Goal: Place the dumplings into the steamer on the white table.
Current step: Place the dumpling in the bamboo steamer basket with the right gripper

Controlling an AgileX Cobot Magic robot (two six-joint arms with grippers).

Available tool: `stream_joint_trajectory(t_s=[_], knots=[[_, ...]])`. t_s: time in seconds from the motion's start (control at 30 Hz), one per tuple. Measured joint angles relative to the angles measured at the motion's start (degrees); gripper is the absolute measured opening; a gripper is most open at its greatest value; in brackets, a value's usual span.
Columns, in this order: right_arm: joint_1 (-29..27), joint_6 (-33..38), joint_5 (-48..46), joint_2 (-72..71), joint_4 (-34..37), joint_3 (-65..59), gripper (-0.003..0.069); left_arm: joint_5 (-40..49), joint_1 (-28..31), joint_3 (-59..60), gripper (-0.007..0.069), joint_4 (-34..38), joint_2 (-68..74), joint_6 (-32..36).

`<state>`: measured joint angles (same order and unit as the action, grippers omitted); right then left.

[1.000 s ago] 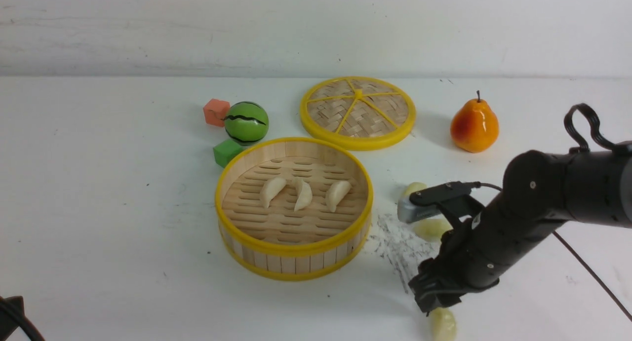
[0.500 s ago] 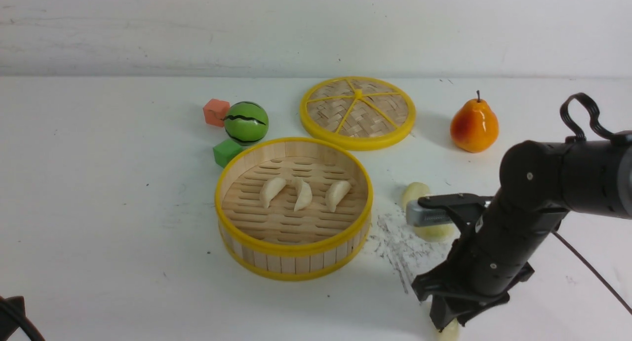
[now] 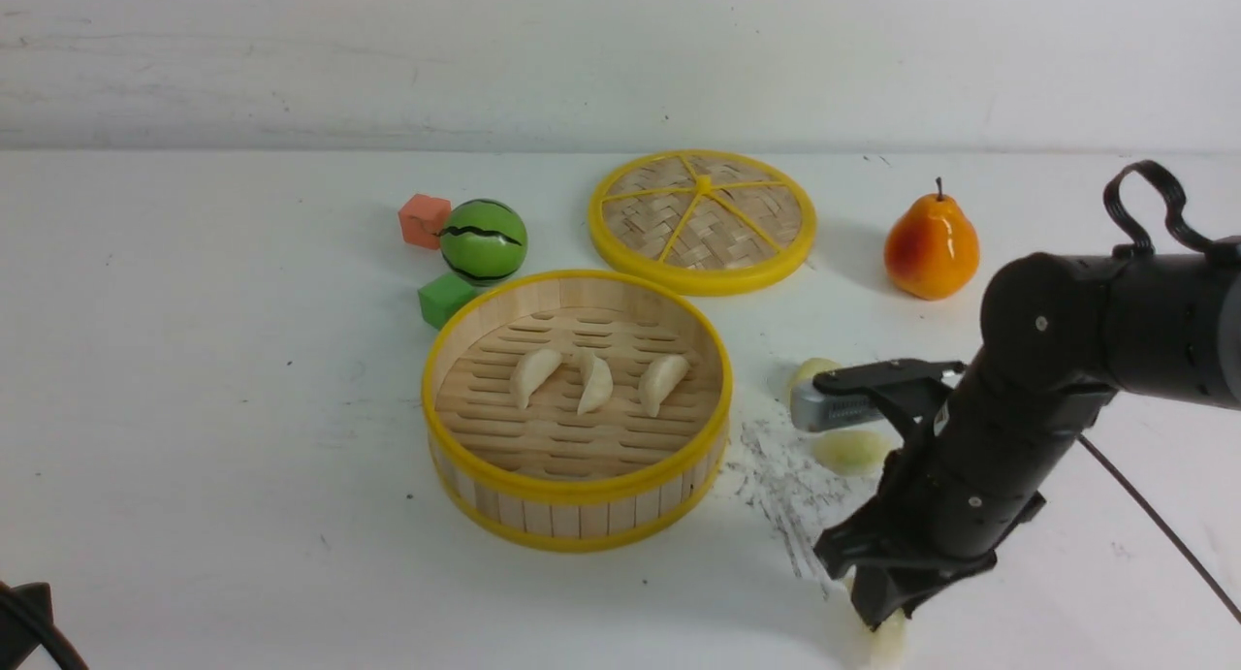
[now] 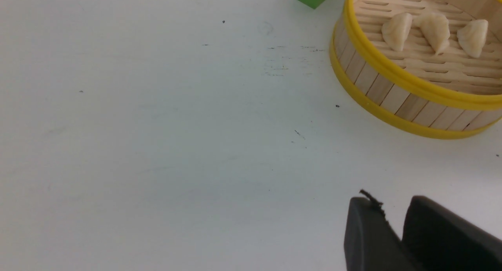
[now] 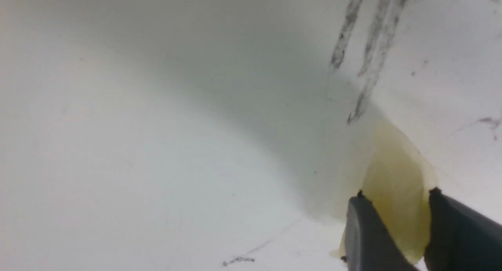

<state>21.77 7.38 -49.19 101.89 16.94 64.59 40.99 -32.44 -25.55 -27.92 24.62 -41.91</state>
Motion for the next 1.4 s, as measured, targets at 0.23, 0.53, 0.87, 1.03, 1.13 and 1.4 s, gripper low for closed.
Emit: stream_joint_trajectory(t_s=[0.23, 0.53, 0.87, 1.03, 1.13, 1.4], knots=[[0.0, 0.0, -5.1, -2.2, -2.4, 4.7, 0.0189, -0.1, 0.0, 0.0, 0.0146, 0.0, 0.0, 0.0], [0.5, 0.3, -10.7, -2.0, 4.1, 17.8, 0.0189, -2.0, 0.0, 0.0, 0.015, -1.1, 0.0, 0.0], [9.8, 1.3, -3.3, 13.2, 10.1, 36.9, 0.0187, -3.3, 0.0, 0.0, 0.0153, -1.2, 0.0, 0.0], [12.2, 1.2, -0.2, 21.4, 10.6, 42.1, 0.0186, -3.3, 0.0, 0.0, 0.0154, -1.3, 0.0, 0.0], [12.6, -1.5, 1.2, 25.2, 10.8, 43.9, 0.0186, -3.2, 0.0, 0.0, 0.0156, -1.3, 0.0, 0.0], [12.5, -6.9, 2.1, 26.7, 8.3, 44.7, 0.0274, -2.2, 0.0, 0.0, 0.0165, -1.3, 0.0, 0.0]])
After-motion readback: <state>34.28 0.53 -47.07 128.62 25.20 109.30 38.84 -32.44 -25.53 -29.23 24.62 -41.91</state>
